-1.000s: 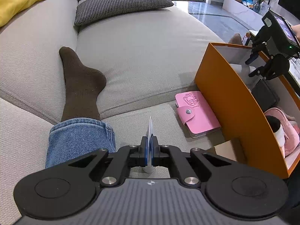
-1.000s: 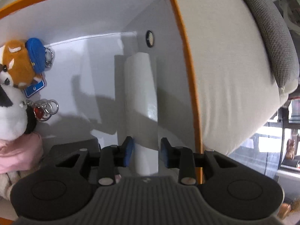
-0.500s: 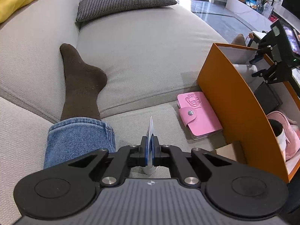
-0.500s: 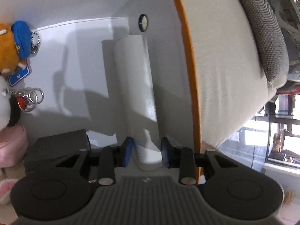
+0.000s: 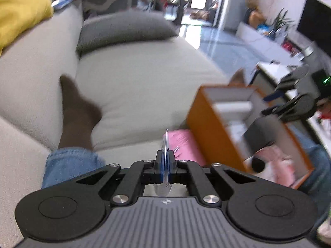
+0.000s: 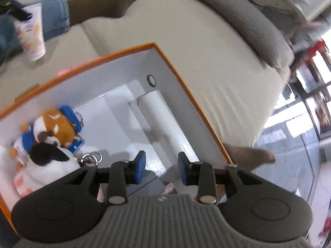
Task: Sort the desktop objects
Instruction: 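Lower the white carton upright into the orange box and open the right gripper, then carry the white tube over the orange box and open the left gripper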
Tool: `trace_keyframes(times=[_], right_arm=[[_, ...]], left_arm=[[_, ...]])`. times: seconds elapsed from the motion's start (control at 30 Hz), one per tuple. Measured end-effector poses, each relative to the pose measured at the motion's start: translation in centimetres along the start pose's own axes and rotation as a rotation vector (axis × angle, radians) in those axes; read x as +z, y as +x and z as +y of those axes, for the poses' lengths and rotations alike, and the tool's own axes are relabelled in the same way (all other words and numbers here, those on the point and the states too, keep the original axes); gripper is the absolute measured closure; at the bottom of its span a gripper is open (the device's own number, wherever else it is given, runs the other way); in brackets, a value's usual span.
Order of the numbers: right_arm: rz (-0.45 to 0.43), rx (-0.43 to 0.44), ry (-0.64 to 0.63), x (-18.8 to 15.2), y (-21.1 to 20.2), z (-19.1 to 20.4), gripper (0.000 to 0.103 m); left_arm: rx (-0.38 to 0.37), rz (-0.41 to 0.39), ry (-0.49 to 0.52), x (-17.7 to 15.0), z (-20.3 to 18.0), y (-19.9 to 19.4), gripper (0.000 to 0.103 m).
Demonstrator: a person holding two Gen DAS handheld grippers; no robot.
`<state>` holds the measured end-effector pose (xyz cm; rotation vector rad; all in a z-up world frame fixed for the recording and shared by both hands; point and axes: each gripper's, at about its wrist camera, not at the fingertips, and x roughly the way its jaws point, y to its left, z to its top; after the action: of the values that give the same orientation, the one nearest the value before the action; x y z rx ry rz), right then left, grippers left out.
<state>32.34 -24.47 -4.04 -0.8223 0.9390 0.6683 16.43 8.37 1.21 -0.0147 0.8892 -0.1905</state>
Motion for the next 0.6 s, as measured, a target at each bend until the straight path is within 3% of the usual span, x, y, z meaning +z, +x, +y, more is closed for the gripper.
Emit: trace_keyframes(times=[0.13,0.3,0.43,0.6], right_arm=[[-0.031,-0.004,0.114,-1.9,-1.2,0.5,0.081],[-0.063,0.007,0.147,-3.4,-2.0,0.8,0.084],[-0.078,0.017,0.174,-3.8,-2.9,-0.2,0.084],[-0.115,0.038,0.164,-5.4,-3.7,-1.1,0.083]], left_arm=[[-0.068,-0.08,0.08,2.3,-3.1,-2.1,0.1],[-0.117,-0.131,0.21,5.9,-8.0,-1.7,0.1],[-0.167,-0.127,0.314,8.3,-12.0,1.7,0.1],[-0.227,-0.051,0.449,10.6,-16.2,8.6,0.101]])
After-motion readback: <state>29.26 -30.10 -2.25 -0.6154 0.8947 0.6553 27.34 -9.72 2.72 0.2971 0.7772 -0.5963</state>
